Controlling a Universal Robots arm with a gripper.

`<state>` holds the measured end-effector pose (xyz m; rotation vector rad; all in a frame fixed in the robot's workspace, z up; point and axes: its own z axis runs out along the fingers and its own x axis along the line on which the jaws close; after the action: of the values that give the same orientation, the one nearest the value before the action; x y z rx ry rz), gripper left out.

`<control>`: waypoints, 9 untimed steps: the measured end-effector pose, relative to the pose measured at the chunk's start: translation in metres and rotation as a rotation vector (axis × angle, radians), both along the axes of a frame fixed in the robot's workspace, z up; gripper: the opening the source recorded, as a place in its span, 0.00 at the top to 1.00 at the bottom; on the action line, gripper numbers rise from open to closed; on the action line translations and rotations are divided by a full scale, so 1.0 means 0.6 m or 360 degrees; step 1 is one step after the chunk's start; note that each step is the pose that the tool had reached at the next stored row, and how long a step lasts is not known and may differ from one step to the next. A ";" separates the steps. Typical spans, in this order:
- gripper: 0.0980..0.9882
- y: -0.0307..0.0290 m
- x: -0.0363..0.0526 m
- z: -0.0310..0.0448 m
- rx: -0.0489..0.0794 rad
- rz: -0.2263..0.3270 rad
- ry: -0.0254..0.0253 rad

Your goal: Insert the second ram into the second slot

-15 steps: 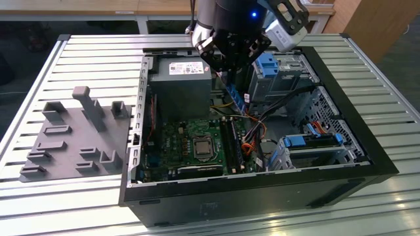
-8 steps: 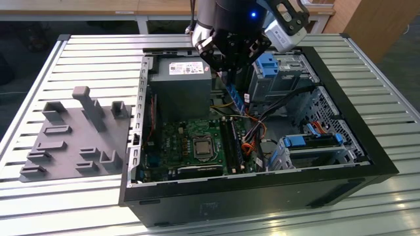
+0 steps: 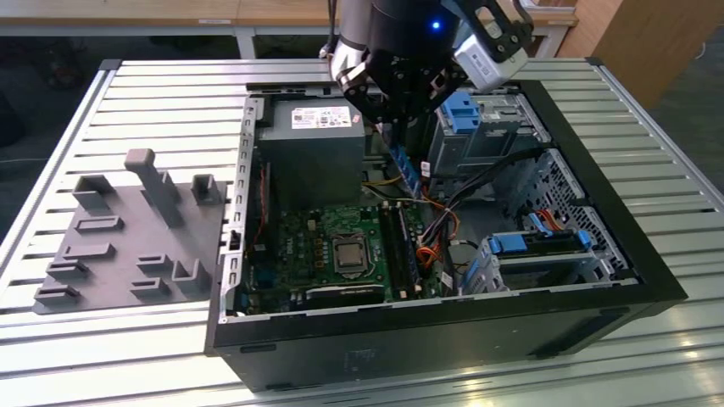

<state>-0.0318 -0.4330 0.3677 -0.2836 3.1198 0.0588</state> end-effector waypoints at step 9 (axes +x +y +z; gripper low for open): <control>0.96 0.0000 0.000 0.000 0.0000 -0.0041 -0.00001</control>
<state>-0.0318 -0.4330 0.3677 -0.2432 3.1227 0.0585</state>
